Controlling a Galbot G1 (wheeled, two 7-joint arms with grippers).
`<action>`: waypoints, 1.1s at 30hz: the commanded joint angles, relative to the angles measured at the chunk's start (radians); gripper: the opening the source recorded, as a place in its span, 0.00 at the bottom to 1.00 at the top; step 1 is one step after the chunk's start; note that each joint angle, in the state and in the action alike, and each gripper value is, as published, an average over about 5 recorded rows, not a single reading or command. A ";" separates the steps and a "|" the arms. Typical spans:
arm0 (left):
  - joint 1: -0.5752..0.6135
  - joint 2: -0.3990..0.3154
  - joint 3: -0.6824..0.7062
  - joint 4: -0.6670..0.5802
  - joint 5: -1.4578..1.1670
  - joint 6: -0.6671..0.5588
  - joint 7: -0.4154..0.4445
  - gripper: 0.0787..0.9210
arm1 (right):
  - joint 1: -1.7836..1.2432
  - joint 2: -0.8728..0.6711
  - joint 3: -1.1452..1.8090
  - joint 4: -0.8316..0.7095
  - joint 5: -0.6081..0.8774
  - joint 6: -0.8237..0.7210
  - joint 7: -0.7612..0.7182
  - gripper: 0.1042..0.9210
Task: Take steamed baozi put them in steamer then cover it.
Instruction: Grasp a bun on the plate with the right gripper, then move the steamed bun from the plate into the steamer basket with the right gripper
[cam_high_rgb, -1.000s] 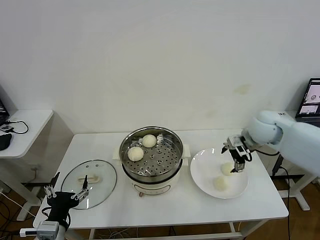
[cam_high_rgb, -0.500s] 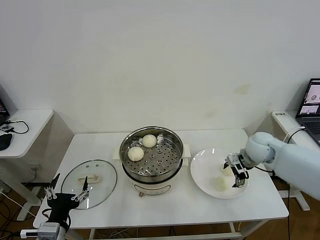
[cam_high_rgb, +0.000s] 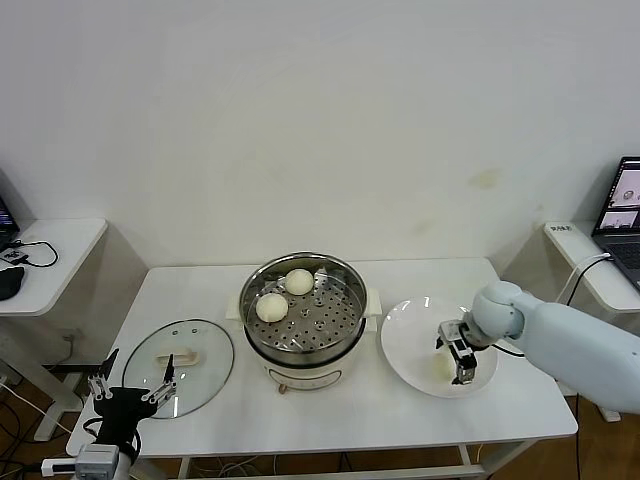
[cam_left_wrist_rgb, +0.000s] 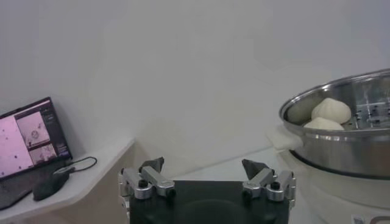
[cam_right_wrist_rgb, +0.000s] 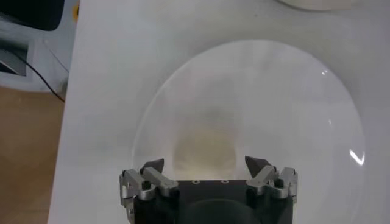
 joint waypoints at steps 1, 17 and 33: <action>-0.001 -0.001 0.001 0.002 0.000 -0.001 -0.001 0.88 | -0.024 0.030 0.017 -0.039 -0.022 -0.004 0.006 0.87; 0.005 -0.006 0.002 -0.009 0.001 -0.002 0.001 0.88 | 0.013 0.015 0.024 -0.025 -0.008 -0.009 -0.036 0.65; -0.004 0.003 0.009 -0.024 -0.002 -0.002 0.004 0.88 | 0.371 -0.036 -0.032 0.038 0.144 -0.027 -0.075 0.64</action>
